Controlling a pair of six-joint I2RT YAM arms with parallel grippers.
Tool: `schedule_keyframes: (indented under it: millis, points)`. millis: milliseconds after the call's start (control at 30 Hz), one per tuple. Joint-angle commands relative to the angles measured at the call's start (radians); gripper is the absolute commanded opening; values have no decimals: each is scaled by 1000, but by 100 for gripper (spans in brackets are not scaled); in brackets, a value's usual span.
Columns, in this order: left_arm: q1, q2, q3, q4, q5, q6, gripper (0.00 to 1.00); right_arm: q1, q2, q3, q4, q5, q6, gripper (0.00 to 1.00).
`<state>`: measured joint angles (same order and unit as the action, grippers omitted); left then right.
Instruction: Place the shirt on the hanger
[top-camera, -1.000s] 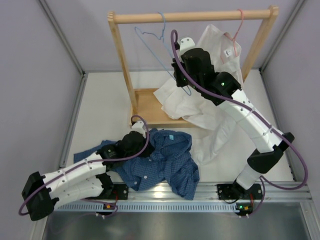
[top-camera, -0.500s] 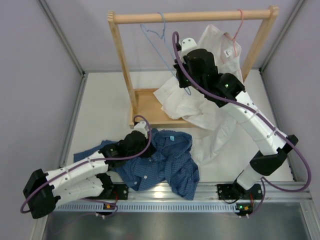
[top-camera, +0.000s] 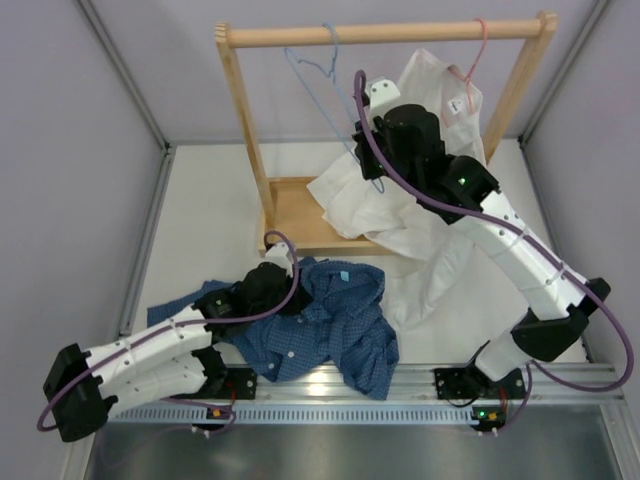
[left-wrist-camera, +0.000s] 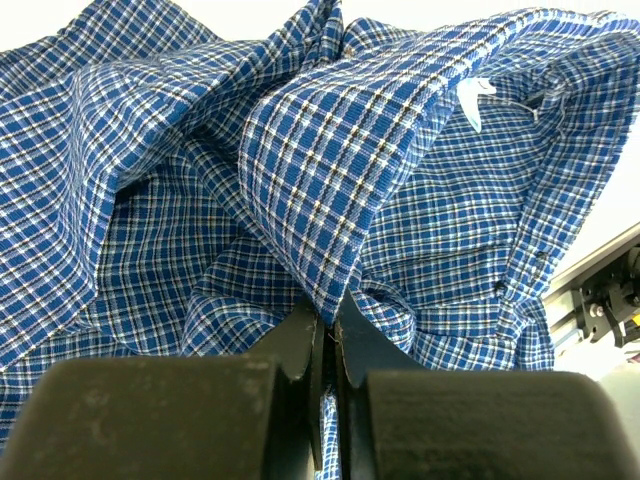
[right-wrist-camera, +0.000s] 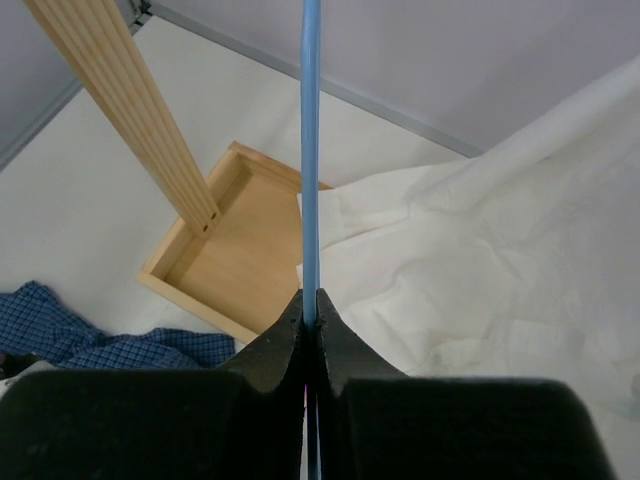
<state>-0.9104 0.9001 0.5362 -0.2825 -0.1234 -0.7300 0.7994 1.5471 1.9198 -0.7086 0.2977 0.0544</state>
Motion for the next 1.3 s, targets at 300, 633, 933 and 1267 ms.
schedule_keyframes:
  millis: [300,633,933,1267]
  points:
    - [2,-21,11,51,-5,8,0,-23,-123,28,141,-68,-14,0]
    - [2,-75,96,-24,-130,32,0,-26,-260,-108,55,-196,-21,0]
    - [5,-10,171,-34,-157,44,0,-43,-343,-128,78,-150,-42,0]
    - [102,63,234,-90,-184,21,0,-43,-801,-551,-141,-334,67,0]
